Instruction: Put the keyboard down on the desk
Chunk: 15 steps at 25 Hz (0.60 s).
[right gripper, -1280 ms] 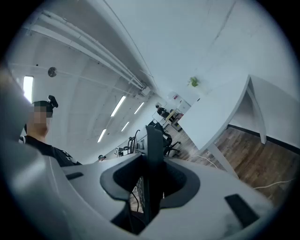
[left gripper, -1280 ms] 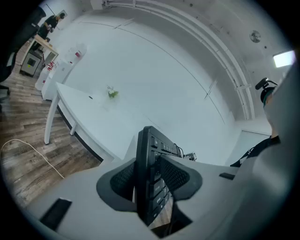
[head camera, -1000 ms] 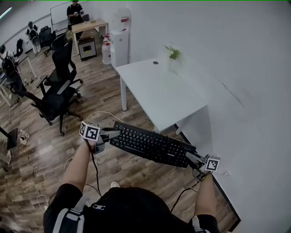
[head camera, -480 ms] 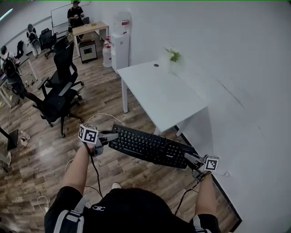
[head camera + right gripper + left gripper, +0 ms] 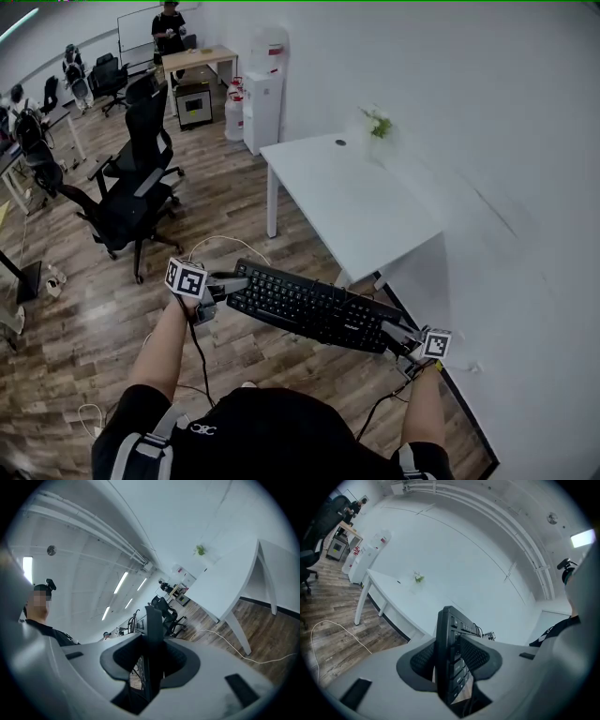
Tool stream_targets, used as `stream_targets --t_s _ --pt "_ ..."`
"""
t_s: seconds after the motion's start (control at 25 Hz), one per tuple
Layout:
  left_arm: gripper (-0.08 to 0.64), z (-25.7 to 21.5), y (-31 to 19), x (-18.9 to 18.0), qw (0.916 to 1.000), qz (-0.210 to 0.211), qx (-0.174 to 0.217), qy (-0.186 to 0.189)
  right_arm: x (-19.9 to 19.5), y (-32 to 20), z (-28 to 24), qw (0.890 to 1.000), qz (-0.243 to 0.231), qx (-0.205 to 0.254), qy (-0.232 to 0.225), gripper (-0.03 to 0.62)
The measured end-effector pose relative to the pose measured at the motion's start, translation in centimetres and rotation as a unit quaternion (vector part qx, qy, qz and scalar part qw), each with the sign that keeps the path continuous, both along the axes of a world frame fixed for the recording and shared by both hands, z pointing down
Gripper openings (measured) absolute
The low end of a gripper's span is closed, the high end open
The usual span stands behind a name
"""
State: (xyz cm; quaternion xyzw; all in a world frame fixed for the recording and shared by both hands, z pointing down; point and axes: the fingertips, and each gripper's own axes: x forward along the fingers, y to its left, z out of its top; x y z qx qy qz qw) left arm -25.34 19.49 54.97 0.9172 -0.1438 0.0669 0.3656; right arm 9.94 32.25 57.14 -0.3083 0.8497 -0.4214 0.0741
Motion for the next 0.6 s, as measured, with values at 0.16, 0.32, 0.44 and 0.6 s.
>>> stream_targets --t_s 0.16,0.32,0.44,0.6 --pt "0.156 0.5 -1.7 -3.4 1.0 0.001 -0.005 0.004 -4.4 -1.8 0.0 1.0 0.006 0.0 -0.023 0.117" --pt "0.156 0.9 -3.1 -6.4 1.0 0.005 0.002 -0.002 -7.3 -2.8 0.6 1.0 0.008 0.007 -0.024 0.117" --pt "0.156 1.0 -3.4 -7.3 1.0 0.006 -0.008 0.003 -8.1 -3.4 1.5 1.0 0.004 -0.001 -0.021 0.117" --pt "0.156 1.8 -4.6 -8.2 1.0 0.006 -0.007 0.005 -8.6 -4.6 2.0 1.0 -0.002 -0.003 -0.009 0.117"
